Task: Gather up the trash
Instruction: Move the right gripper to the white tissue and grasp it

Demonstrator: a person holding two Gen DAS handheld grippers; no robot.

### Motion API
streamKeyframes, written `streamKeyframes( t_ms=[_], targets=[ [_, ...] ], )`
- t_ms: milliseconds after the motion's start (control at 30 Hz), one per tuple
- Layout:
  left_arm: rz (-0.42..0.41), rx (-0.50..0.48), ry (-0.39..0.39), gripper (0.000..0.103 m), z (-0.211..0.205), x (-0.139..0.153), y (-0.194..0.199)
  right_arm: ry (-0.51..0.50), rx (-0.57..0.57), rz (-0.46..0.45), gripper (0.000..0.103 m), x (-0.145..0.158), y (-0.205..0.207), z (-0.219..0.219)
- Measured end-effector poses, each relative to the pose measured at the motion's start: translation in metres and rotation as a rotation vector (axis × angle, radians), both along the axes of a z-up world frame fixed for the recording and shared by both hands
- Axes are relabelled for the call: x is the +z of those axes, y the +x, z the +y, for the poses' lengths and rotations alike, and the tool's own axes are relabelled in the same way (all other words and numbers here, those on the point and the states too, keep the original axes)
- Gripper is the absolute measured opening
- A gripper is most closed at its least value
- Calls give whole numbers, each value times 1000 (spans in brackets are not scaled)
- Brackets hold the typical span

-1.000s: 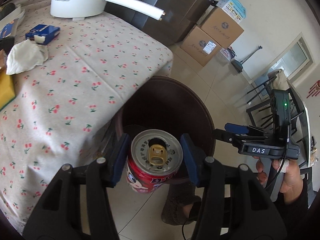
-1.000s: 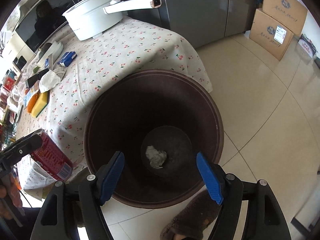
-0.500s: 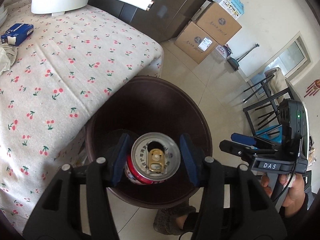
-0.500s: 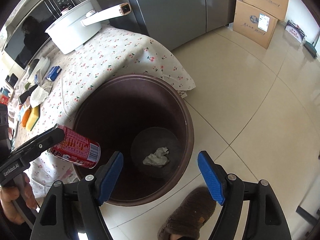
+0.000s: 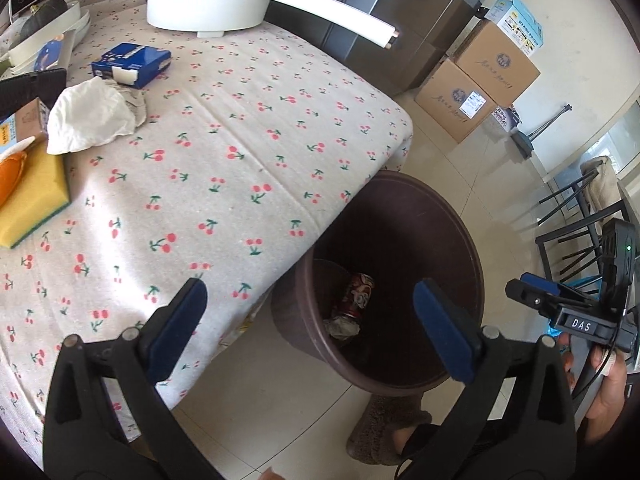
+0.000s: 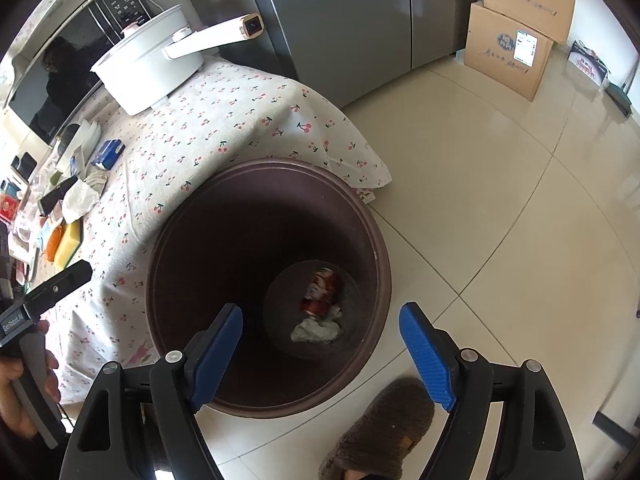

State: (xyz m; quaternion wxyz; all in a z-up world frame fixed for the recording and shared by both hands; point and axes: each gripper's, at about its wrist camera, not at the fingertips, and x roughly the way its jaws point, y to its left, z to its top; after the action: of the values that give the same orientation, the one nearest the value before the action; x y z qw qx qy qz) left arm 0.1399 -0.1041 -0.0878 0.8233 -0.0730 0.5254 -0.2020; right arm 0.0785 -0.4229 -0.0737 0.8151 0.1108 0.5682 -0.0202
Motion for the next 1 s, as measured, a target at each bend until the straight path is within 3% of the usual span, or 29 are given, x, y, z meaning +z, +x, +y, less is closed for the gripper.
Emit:
streamKeyframes(
  t_ms=[400, 633, 1000],
  targets=[
    [-31, 123, 29, 102, 82, 25, -15, 7, 79, -65, 84, 29, 31, 65],
    [-45, 249, 40, 102, 144, 33, -20, 10, 170, -90, 84, 39, 54, 137],
    [-47, 443, 119, 103, 231, 34, -33, -8, 306, -130, 84, 39, 78, 251]
  ],
)
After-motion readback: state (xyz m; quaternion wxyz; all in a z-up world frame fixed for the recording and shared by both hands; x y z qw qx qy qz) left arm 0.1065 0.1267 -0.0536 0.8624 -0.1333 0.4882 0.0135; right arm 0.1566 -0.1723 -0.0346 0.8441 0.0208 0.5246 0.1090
